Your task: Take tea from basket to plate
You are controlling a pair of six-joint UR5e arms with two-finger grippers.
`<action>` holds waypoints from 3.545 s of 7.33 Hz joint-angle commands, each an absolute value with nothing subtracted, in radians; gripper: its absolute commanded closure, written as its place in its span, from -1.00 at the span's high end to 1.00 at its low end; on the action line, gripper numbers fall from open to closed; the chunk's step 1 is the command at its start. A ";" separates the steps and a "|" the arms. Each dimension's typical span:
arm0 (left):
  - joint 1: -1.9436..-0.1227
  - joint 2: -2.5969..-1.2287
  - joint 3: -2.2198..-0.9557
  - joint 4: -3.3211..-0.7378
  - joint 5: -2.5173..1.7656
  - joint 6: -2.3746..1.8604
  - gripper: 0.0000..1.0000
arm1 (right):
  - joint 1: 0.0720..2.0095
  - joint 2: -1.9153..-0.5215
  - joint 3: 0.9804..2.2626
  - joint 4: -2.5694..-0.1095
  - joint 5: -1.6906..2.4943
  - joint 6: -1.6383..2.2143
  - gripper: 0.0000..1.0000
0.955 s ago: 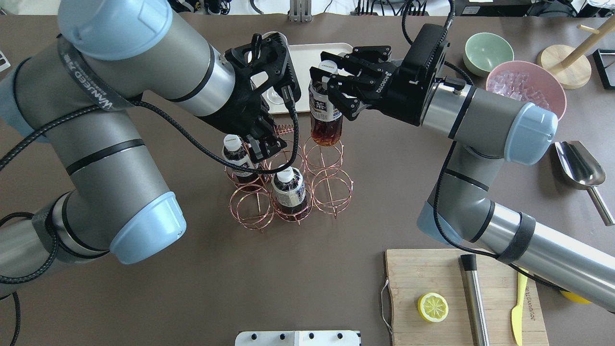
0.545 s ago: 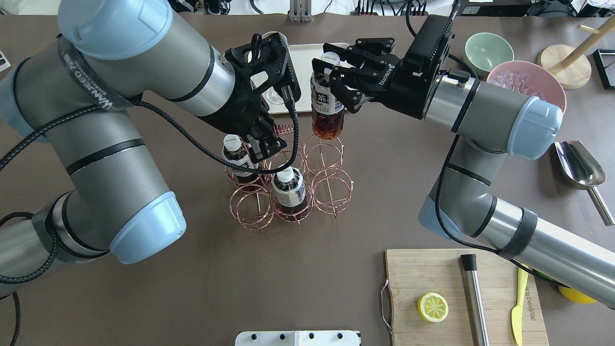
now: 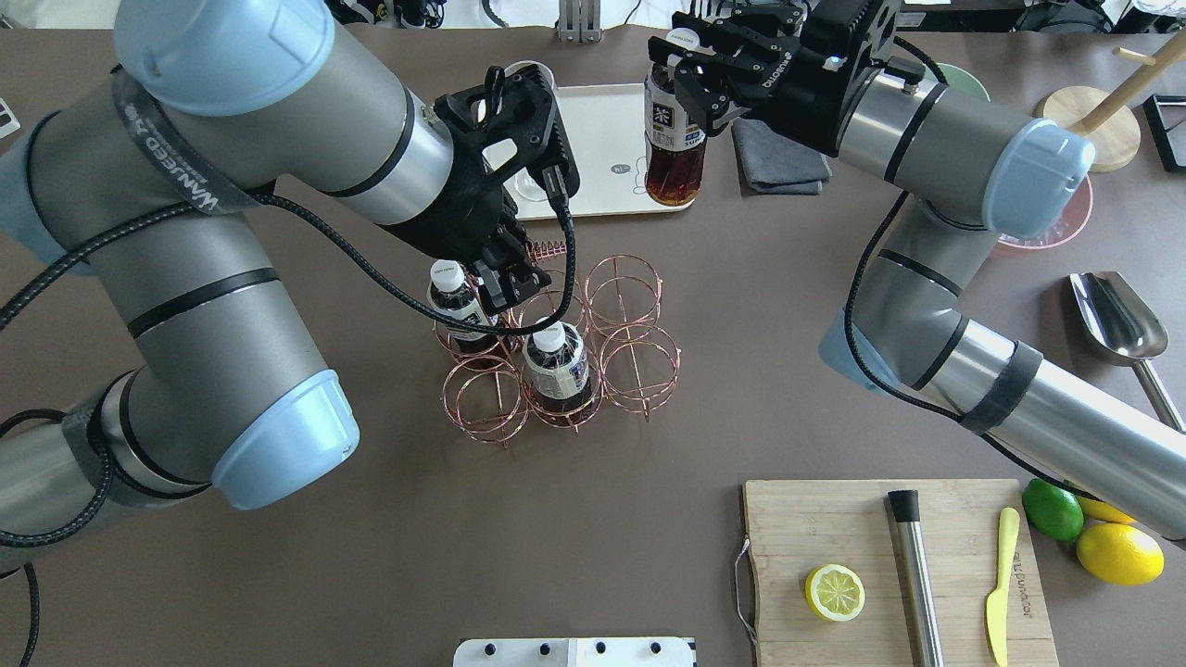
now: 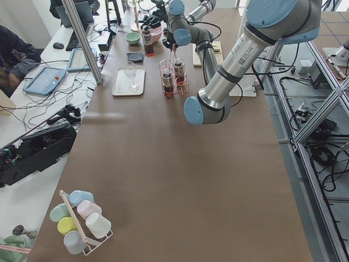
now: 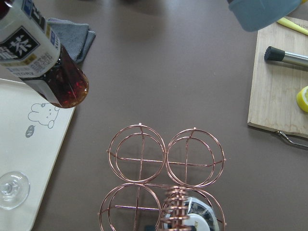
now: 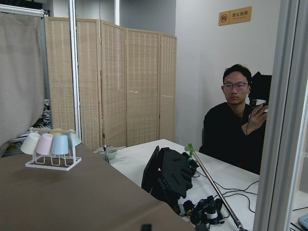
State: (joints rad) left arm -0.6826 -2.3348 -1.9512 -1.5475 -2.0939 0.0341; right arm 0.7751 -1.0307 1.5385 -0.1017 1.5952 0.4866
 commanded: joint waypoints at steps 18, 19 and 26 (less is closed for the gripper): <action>-1.330 -1.873 -1.907 -1.463 -2.381 0.927 -1.00 | 0.761 -0.680 0.847 0.008 1.285 0.686 -1.00; -1.372 -1.873 -1.867 -1.445 -2.382 1.040 -1.00 | 0.759 -0.677 0.833 0.008 1.276 0.680 -1.00; -1.525 -1.875 -1.657 -1.422 -2.384 1.345 -1.00 | 0.730 -0.678 0.818 0.008 1.261 0.607 -1.00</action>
State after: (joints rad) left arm -1.5173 -1.8744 -1.6777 -1.4205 -2.3862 1.3414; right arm 0.7380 -0.6779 0.8188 0.0088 1.2611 0.6092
